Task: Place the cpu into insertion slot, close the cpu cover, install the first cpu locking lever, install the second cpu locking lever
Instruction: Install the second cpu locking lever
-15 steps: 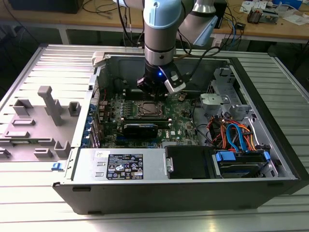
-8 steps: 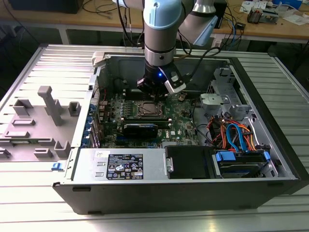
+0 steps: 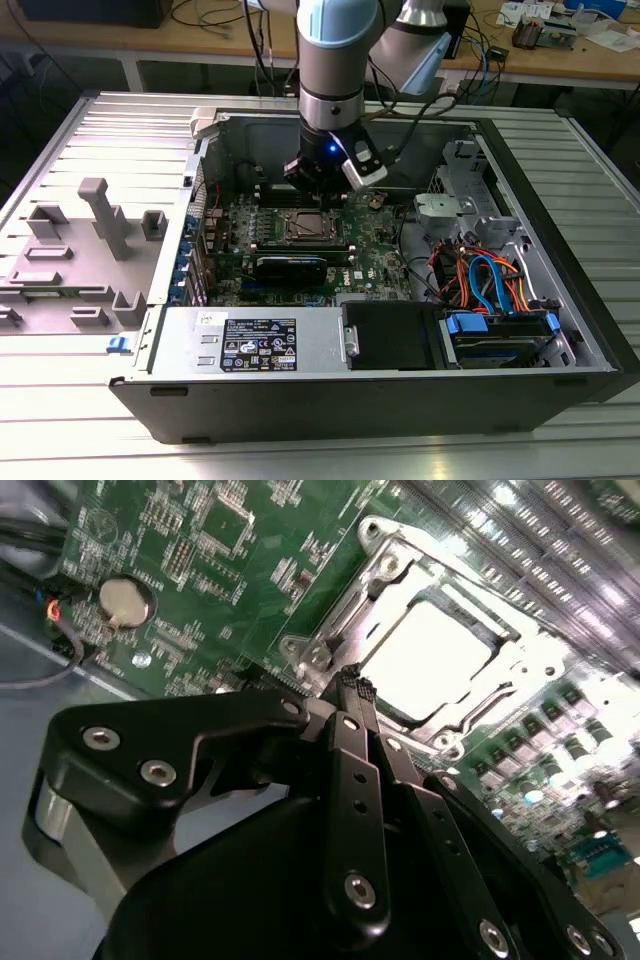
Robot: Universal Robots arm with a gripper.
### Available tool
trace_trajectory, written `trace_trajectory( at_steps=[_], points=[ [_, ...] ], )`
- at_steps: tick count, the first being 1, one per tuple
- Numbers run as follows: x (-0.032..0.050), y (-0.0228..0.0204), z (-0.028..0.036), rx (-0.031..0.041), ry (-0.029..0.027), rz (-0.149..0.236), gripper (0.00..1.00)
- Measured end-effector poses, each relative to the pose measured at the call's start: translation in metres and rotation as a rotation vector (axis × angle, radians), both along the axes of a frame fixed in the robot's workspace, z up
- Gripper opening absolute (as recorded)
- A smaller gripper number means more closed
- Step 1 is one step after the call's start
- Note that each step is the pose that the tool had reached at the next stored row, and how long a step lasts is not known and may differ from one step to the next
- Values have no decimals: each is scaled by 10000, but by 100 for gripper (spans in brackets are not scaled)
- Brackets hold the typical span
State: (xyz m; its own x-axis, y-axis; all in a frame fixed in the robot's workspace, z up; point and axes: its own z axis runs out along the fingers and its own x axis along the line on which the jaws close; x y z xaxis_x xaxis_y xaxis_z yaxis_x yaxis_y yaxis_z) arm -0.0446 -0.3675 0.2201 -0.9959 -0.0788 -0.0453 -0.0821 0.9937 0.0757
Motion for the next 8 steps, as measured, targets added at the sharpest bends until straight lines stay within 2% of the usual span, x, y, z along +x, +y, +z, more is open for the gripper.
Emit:
trace_trajectory(
  at_steps=[1, 2, 3, 8],
  points=[
    [0, 0, 1, -246, 0, 0, 11],
    [0, -1, 1, -433, 1, -1, 11],
    [0, 0, 5, -536, 0, 0, 11],
    [0, -3, 102, -550, 52, -4, 11]
  ],
)
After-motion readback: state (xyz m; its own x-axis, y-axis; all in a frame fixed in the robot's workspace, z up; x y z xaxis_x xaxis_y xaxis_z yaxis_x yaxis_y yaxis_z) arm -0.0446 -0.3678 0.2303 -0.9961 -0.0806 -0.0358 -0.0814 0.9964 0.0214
